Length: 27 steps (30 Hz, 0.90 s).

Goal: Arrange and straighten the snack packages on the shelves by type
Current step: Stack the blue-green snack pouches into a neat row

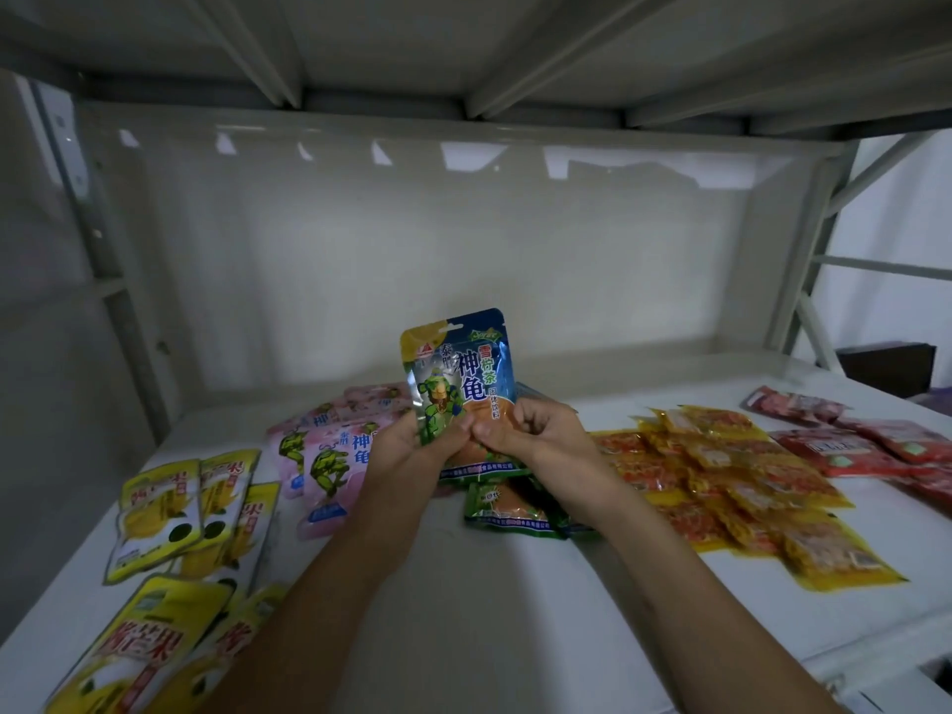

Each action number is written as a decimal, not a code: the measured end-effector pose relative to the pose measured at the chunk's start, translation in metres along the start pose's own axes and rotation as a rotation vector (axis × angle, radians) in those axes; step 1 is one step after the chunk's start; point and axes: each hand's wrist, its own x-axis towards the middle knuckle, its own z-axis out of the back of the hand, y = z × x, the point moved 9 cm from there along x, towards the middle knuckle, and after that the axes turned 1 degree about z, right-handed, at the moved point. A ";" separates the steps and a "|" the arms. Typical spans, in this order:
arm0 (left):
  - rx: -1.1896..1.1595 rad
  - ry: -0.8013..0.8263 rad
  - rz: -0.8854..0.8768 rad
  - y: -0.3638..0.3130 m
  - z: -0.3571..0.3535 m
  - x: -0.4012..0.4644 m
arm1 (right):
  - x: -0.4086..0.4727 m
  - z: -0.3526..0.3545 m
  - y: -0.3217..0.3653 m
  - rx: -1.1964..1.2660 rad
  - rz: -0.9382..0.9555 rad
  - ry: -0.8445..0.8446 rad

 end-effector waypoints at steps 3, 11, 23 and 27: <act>-0.014 -0.013 -0.032 -0.003 0.005 -0.001 | -0.001 -0.004 0.002 -0.018 0.042 0.025; -0.001 -0.052 -0.077 -0.002 0.000 -0.001 | -0.002 -0.001 -0.003 -0.124 0.039 0.016; 0.035 -0.070 -0.075 0.008 0.016 0.005 | -0.005 -0.012 0.009 -0.133 0.194 -0.050; 0.027 -0.082 -0.055 0.013 0.021 0.005 | -0.003 -0.016 -0.004 -0.250 0.190 -0.114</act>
